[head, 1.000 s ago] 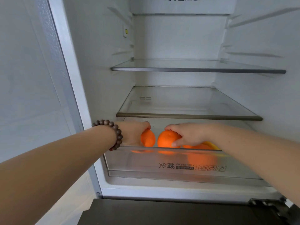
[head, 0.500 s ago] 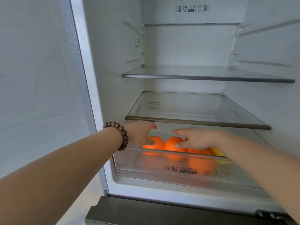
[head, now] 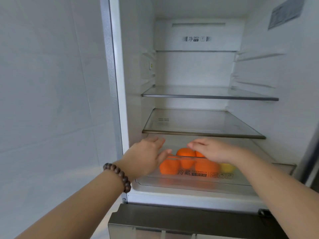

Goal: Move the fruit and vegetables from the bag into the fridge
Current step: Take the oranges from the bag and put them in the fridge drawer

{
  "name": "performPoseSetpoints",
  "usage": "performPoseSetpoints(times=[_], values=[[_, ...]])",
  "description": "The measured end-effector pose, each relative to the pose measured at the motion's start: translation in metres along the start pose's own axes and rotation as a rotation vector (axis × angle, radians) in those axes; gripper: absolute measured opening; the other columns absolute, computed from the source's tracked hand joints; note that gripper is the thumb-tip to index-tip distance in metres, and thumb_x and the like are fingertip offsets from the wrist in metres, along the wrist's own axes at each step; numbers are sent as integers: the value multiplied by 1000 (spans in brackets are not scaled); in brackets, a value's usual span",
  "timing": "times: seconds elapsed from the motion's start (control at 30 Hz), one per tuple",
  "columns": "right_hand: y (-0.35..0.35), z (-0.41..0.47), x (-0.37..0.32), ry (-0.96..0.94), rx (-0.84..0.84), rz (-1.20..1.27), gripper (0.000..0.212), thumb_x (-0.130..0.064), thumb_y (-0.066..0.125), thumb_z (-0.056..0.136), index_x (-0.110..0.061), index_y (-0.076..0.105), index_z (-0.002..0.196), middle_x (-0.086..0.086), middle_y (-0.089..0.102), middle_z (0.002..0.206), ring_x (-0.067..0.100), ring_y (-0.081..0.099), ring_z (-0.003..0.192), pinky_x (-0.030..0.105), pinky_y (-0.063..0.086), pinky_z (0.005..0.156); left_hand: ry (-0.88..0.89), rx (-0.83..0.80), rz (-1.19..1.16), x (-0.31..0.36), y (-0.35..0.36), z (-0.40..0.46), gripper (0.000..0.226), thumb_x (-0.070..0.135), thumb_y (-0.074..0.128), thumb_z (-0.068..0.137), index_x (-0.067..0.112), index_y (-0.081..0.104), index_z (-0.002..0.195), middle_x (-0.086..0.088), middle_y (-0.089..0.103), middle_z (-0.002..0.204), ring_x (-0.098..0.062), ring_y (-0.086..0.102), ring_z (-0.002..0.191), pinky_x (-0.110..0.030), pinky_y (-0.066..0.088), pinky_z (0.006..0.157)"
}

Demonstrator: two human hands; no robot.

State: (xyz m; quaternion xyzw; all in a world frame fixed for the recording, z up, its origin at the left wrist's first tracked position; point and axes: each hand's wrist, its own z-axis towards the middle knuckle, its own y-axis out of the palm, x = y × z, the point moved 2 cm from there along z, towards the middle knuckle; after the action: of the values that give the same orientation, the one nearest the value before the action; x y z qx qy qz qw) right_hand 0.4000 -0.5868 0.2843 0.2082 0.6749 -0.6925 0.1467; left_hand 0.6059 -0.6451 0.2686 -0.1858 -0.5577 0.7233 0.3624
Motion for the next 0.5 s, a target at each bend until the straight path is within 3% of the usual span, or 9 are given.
performPoseSetpoints(times=[0.1, 0.2, 0.3, 0.43, 0.5], values=[[10, -38, -12, -55, 181, -32, 41, -44, 33, 97, -29, 51, 131, -7, 45, 143, 13, 30, 138, 29, 21, 111, 71, 56, 40, 8, 10, -18, 90, 70, 0, 75, 22, 22, 148, -3, 31, 152, -21, 24, 142, -36, 20, 116], [28, -72, -7, -27, 273, -163, 47, -46, 30, 97, -32, 34, 141, -7, 22, 154, 12, 5, 145, 34, 4, 116, 116, 96, 54, 13, 24, -35, 87, 70, -4, 76, 27, 10, 150, -1, 19, 157, -17, 9, 146, -35, 3, 118], [52, -108, -3, 7, 383, -114, 51, -44, 37, 95, -30, 30, 143, -7, 15, 156, 9, 1, 145, 28, 2, 117, 191, 158, -14, 18, 34, -57, 85, 71, -6, 81, 26, 14, 149, -2, 16, 157, -19, 5, 146, -35, -2, 117], [93, -156, -4, 97, 523, 25, 51, -39, 45, 94, -29, 33, 143, -12, 22, 153, -3, 5, 140, 18, 4, 112, 271, 141, -135, 25, 56, -87, 78, 68, 2, 83, 28, 8, 150, 5, 0, 158, -14, -10, 145, -32, -6, 117], [116, -181, -5, 183, 577, 52, 50, -38, 45, 94, -28, 35, 142, -12, 27, 152, -6, 8, 137, 17, 7, 111, 316, 95, -192, 32, 69, -102, 78, 67, 5, 83, 28, 8, 150, 4, 0, 158, -12, -12, 144, -31, -7, 117]])
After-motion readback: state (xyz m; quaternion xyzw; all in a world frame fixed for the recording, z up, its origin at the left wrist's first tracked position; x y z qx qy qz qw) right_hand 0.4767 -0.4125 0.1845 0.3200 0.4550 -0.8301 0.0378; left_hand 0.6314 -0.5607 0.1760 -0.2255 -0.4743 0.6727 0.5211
